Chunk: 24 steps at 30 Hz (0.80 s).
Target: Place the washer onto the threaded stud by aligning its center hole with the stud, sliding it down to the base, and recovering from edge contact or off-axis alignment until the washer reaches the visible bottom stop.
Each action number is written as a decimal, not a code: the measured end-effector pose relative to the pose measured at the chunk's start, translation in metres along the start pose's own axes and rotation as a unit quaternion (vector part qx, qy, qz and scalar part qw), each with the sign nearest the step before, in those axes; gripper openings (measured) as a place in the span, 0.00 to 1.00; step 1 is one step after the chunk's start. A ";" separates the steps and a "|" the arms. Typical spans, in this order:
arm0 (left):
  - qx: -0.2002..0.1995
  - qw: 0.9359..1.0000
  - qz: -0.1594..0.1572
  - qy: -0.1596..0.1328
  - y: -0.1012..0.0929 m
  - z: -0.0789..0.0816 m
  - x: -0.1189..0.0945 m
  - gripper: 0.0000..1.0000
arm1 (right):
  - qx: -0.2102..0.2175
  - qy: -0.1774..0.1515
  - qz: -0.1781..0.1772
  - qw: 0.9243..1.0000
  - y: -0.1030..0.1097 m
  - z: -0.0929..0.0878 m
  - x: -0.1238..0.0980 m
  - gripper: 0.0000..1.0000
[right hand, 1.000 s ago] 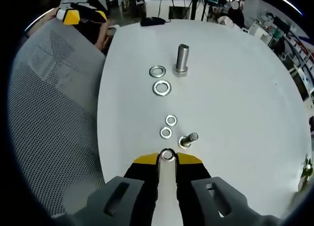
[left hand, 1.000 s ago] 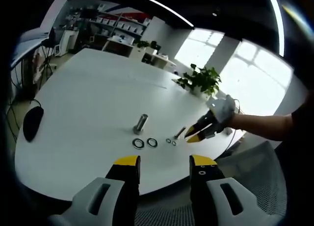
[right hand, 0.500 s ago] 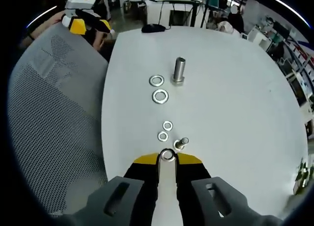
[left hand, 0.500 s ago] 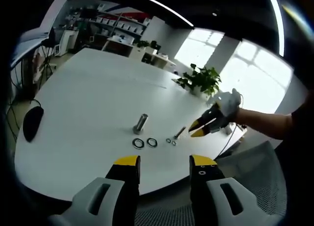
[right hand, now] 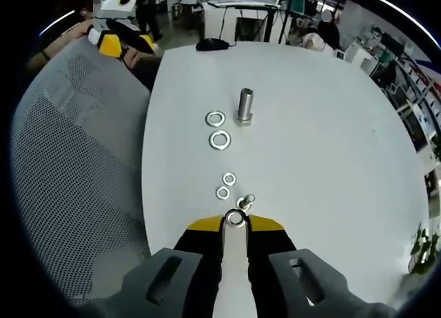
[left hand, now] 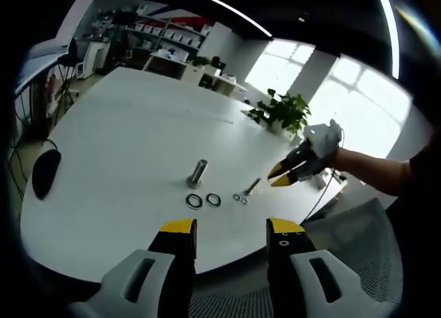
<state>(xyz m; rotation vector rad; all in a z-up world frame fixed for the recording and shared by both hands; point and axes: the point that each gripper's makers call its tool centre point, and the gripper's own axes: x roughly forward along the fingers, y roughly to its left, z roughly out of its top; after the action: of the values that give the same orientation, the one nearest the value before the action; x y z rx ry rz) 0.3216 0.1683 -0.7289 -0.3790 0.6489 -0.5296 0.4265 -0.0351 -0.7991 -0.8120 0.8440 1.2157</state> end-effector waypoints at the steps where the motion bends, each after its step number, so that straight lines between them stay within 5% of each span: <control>1: 0.000 1.000 0.000 0.000 0.000 0.000 0.000 0.39 | -0.001 0.000 -0.001 1.000 -0.001 0.001 -0.001 0.13; 24: 0.000 1.000 -0.001 0.000 0.000 0.000 0.000 0.39 | -0.046 0.044 0.015 0.998 -0.012 0.015 0.005 0.13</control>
<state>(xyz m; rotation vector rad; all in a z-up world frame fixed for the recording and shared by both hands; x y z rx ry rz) 0.3216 0.1679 -0.7287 -0.3793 0.6485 -0.5307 0.4410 -0.0216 -0.7954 -0.9360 0.8791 1.2595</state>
